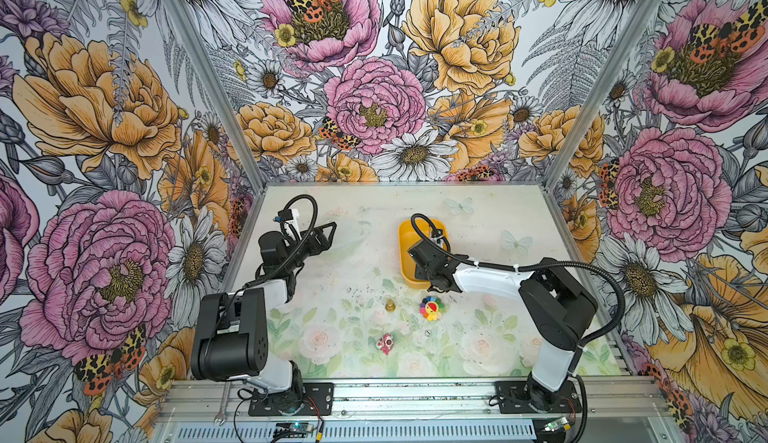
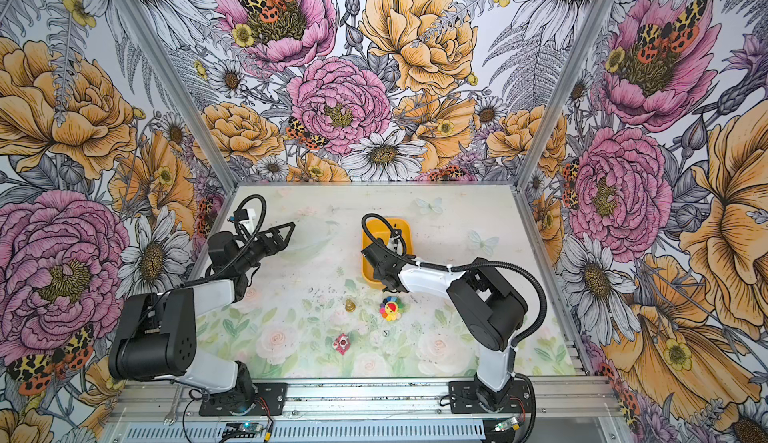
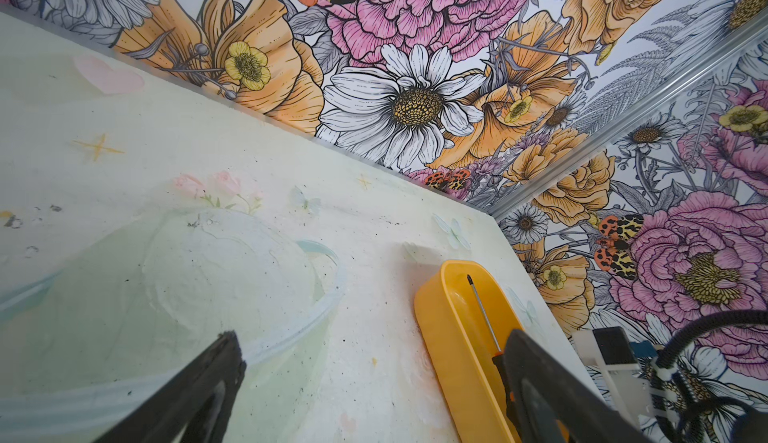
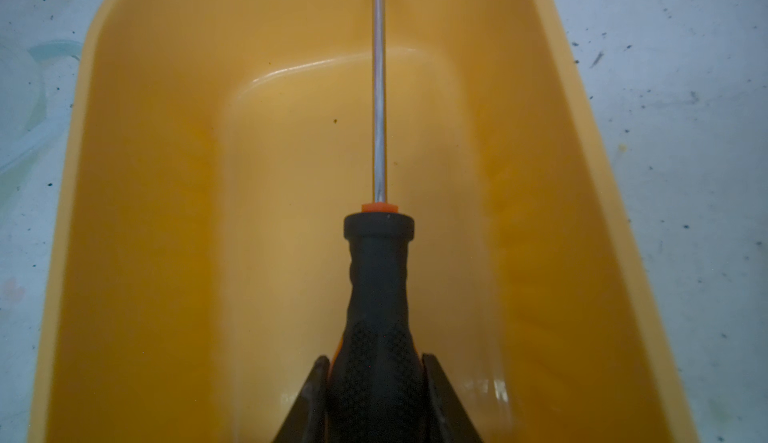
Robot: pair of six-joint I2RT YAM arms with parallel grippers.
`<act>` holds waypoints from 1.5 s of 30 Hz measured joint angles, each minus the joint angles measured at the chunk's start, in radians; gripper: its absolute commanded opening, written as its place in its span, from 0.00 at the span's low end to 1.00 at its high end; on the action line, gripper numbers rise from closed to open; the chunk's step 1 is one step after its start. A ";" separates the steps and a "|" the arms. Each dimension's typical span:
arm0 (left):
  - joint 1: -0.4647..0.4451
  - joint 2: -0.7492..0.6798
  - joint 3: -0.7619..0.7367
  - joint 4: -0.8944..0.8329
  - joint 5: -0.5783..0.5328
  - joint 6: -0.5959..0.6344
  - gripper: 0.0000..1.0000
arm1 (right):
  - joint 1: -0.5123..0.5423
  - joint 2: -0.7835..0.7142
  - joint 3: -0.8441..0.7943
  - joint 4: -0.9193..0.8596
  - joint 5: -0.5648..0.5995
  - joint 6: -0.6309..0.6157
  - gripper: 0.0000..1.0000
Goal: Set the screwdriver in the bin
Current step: 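Lower the screwdriver into the yellow bin with the right gripper, then open the right gripper to release the screwdriver and lift away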
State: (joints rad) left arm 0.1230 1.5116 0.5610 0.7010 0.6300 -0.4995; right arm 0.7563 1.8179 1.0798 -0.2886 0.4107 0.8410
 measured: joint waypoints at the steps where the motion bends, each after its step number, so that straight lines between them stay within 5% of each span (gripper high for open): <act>1: 0.000 0.002 0.000 0.000 0.000 0.000 0.99 | 0.000 0.000 0.000 0.000 0.000 0.000 0.00; 23: 0.000 0.003 0.000 0.000 0.000 0.000 0.99 | 0.005 0.029 0.000 0.001 -0.011 0.000 0.00; 37: 0.000 0.003 0.000 0.000 0.000 0.000 0.99 | 0.005 0.039 0.004 0.001 -0.014 -0.005 0.50; 45: 0.000 0.003 0.000 0.000 0.001 0.000 0.99 | 0.005 0.039 0.004 0.000 -0.014 -0.016 0.61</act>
State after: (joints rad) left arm 0.1230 1.5146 0.5610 0.7010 0.6308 -0.4999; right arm 0.7609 1.8572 1.0840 -0.2882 0.3962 0.8249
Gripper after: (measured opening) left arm 0.988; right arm 0.596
